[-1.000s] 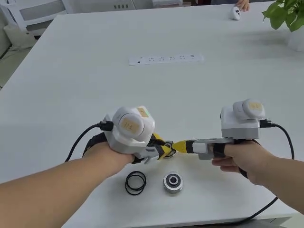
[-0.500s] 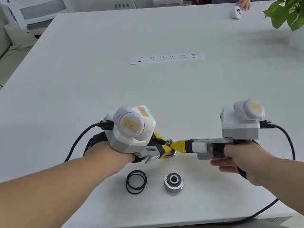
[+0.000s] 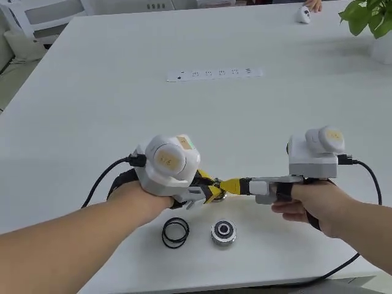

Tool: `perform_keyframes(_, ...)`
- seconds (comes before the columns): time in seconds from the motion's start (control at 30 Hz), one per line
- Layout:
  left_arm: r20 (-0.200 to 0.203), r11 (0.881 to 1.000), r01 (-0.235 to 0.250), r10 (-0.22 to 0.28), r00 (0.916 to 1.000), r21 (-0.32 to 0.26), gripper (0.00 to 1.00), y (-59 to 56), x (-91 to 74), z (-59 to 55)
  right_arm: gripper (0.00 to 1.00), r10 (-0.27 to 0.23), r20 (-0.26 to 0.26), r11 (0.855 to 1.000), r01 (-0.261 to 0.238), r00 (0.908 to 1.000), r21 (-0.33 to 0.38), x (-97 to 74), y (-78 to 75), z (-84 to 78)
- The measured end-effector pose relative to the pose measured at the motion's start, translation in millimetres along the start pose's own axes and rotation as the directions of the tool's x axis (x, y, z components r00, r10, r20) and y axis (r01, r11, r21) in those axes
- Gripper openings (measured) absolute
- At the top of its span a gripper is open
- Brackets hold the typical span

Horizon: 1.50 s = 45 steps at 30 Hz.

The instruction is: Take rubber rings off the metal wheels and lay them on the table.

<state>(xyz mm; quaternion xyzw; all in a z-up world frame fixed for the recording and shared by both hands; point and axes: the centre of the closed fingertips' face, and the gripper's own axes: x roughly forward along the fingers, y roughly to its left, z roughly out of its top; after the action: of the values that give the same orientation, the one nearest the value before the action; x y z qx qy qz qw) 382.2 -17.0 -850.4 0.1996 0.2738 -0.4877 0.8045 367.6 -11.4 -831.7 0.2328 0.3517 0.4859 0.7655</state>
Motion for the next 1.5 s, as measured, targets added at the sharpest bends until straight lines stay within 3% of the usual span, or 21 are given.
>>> perform_keyframes(0.43, -0.001, 1.000, 0.007, -0.007, 1.0000, 0.005, 0.12, -2.0, 0.1, 0.2, 0.00, 0.031, -0.003, 0.999, -0.031, 0.9995, 0.018, -3.4, 6.6, -1.9)
perform_keyframes(0.87, 0.013, 1.000, -0.001, 0.001, 0.9999, 0.018, 0.13, -2.3, 0.2, 0.3, 0.00, -0.028, -0.008, 1.000, 0.029, 0.9996, 0.011, -1.5, -2.1, -1.5)
perform_keyframes(1.3, 0.009, 0.998, 0.014, -0.014, 0.9999, -0.063, 0.17, -2.4, -4.0, 0.2, 0.00, -0.045, 0.005, 0.999, 0.045, 0.9990, 0.006, -2.9, -5.2, 3.0)
perform_keyframes(1.5, 0.045, 0.998, 0.019, -0.016, 0.9988, -0.067, 0.20, -1.9, -13.4, 8.5, 0.00, -0.043, 0.014, 0.999, 0.043, 0.9990, 0.010, -2.5, -4.8, 5.0)
